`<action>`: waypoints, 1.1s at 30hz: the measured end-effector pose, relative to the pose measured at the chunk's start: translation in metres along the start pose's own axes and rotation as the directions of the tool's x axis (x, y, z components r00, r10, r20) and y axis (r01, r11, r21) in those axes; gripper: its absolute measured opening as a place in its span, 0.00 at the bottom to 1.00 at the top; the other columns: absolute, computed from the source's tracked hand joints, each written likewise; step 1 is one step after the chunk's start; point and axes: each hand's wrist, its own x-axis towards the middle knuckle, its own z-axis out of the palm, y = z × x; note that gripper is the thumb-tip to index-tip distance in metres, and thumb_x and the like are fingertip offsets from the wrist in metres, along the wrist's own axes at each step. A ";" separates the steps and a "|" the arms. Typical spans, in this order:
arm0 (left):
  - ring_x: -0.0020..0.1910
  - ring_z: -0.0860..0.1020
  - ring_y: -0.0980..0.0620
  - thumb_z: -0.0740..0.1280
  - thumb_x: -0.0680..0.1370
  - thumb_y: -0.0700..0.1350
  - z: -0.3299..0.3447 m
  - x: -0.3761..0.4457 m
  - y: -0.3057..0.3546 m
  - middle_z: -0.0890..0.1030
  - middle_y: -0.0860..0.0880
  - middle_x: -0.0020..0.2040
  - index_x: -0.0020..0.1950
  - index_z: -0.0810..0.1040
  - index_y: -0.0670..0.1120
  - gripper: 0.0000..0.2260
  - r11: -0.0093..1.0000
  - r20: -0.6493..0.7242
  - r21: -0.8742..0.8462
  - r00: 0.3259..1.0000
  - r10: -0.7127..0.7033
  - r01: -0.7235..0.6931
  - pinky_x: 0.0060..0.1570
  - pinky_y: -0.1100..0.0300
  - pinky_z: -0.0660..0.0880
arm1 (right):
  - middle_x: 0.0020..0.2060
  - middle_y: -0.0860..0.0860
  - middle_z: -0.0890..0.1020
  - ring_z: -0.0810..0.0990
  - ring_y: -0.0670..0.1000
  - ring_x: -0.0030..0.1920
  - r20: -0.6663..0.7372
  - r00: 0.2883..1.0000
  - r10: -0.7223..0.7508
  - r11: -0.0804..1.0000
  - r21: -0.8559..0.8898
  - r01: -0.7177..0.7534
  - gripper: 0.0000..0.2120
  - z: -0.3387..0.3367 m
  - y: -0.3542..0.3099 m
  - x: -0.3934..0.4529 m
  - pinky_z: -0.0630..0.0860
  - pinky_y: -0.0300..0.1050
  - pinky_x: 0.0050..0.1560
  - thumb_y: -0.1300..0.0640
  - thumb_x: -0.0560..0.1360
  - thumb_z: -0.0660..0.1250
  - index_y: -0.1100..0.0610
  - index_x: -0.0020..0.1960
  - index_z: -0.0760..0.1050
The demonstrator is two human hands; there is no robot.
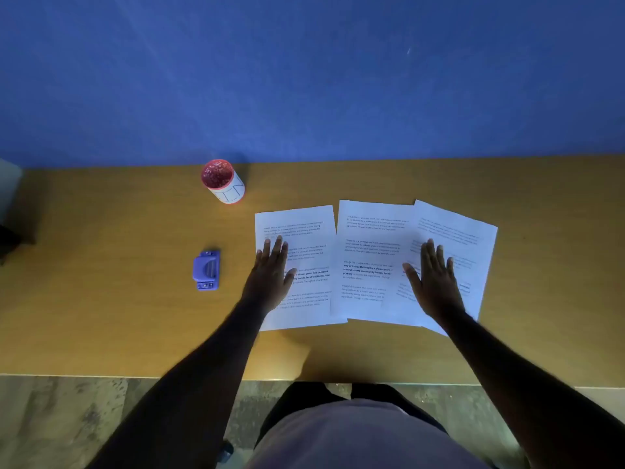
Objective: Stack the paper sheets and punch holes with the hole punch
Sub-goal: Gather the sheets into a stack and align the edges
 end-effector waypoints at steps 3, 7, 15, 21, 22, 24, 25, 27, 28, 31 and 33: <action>0.85 0.47 0.39 0.61 0.86 0.51 0.002 -0.002 0.000 0.48 0.42 0.85 0.85 0.52 0.41 0.32 0.998 0.025 -0.020 0.998 -0.062 0.062 0.80 0.48 0.45 | 0.84 0.57 0.46 0.44 0.57 0.84 0.007 1.000 0.024 1.000 -0.001 -0.024 0.38 0.005 0.002 -0.010 0.42 0.55 0.83 0.39 0.84 0.48 0.61 0.84 0.44; 0.85 0.46 0.39 0.59 0.87 0.52 0.007 -0.004 0.001 0.48 0.42 0.85 0.85 0.52 0.42 0.31 0.995 0.085 -0.027 0.992 -0.091 0.093 0.82 0.44 0.48 | 0.84 0.57 0.48 0.47 0.59 0.84 0.009 1.000 0.025 1.000 -0.017 -0.025 0.37 0.014 0.004 -0.021 0.43 0.54 0.81 0.42 0.85 0.54 0.60 0.84 0.44; 0.85 0.46 0.39 0.58 0.87 0.52 0.016 -0.002 0.007 0.47 0.42 0.85 0.85 0.51 0.41 0.31 0.990 0.065 -0.090 0.993 -0.100 0.106 0.81 0.47 0.47 | 0.84 0.55 0.48 0.46 0.58 0.84 0.011 1.000 0.006 1.000 0.028 -0.006 0.36 0.021 -0.002 -0.022 0.45 0.55 0.81 0.44 0.86 0.55 0.59 0.84 0.44; 0.85 0.47 0.41 0.57 0.87 0.52 0.011 0.006 0.019 0.49 0.43 0.86 0.85 0.53 0.42 0.29 0.976 0.050 -0.180 0.992 -0.114 0.121 0.81 0.47 0.47 | 0.84 0.55 0.51 0.50 0.58 0.84 0.015 0.999 -0.038 0.998 0.059 0.037 0.34 0.025 -0.010 -0.019 0.49 0.55 0.83 0.44 0.86 0.55 0.59 0.84 0.47; 0.85 0.49 0.41 0.58 0.87 0.51 0.009 0.007 0.020 0.50 0.43 0.86 0.84 0.54 0.42 0.29 0.970 0.033 -0.202 0.991 -0.131 0.135 0.81 0.47 0.49 | 0.84 0.55 0.53 0.52 0.58 0.84 0.001 0.999 -0.048 0.997 0.066 0.048 0.33 0.024 -0.009 -0.019 0.51 0.56 0.83 0.45 0.86 0.56 0.59 0.84 0.50; 0.84 0.55 0.41 0.62 0.86 0.49 0.004 0.006 0.019 0.56 0.42 0.85 0.83 0.58 0.42 0.28 0.955 -0.024 -0.242 0.983 -0.181 0.170 0.80 0.46 0.56 | 0.82 0.57 0.61 0.60 0.60 0.81 -0.040 0.999 -0.023 0.996 0.084 0.026 0.31 0.019 -0.003 -0.020 0.59 0.59 0.80 0.46 0.85 0.59 0.60 0.83 0.58; 0.82 0.59 0.40 0.64 0.85 0.48 0.001 0.005 0.018 0.60 0.42 0.84 0.82 0.60 0.42 0.28 0.944 -0.057 -0.262 0.974 -0.221 0.199 0.79 0.46 0.61 | 0.80 0.58 0.66 0.65 0.61 0.78 -0.071 0.997 0.011 0.996 0.085 -0.005 0.30 0.015 0.001 -0.021 0.63 0.61 0.77 0.47 0.84 0.61 0.60 0.81 0.61; 0.76 0.67 0.39 0.68 0.82 0.46 -0.004 0.003 0.016 0.68 0.42 0.79 0.79 0.65 0.41 0.27 0.906 -0.116 -0.315 0.935 -0.334 0.285 0.74 0.44 0.68 | 0.73 0.60 0.72 0.71 0.63 0.71 -0.141 0.984 0.108 0.991 0.094 -0.095 0.27 0.007 0.010 -0.024 0.68 0.63 0.70 0.47 0.82 0.65 0.59 0.76 0.66; 0.73 0.70 0.39 0.69 0.81 0.46 -0.007 0.002 0.015 0.71 0.42 0.76 0.76 0.67 0.42 0.26 0.874 -0.133 -0.349 0.906 -0.403 0.338 0.71 0.43 0.69 | 0.70 0.60 0.73 0.72 0.64 0.69 -0.166 0.971 0.173 0.981 0.118 -0.155 0.26 0.004 0.015 -0.025 0.68 0.64 0.67 0.48 0.81 0.67 0.58 0.75 0.67; 0.72 0.69 0.38 0.68 0.81 0.48 -0.011 0.002 0.012 0.69 0.42 0.74 0.75 0.68 0.42 0.24 0.745 -0.082 -0.453 0.810 -0.581 0.489 0.70 0.42 0.68 | 0.68 0.62 0.71 0.70 0.65 0.68 -0.177 0.899 0.400 0.900 0.260 -0.349 0.26 -0.006 0.033 -0.025 0.67 0.66 0.66 0.50 0.79 0.70 0.59 0.72 0.67; 0.74 0.66 0.37 0.67 0.82 0.49 -0.012 0.004 0.010 0.67 0.41 0.76 0.77 0.67 0.42 0.26 0.673 -0.032 -0.500 0.765 -0.643 0.545 0.72 0.41 0.66 | 0.69 0.64 0.70 0.69 0.67 0.69 -0.155 0.843 0.516 0.829 0.336 -0.446 0.26 -0.013 0.047 -0.022 0.67 0.65 0.67 0.52 0.78 0.70 0.61 0.71 0.66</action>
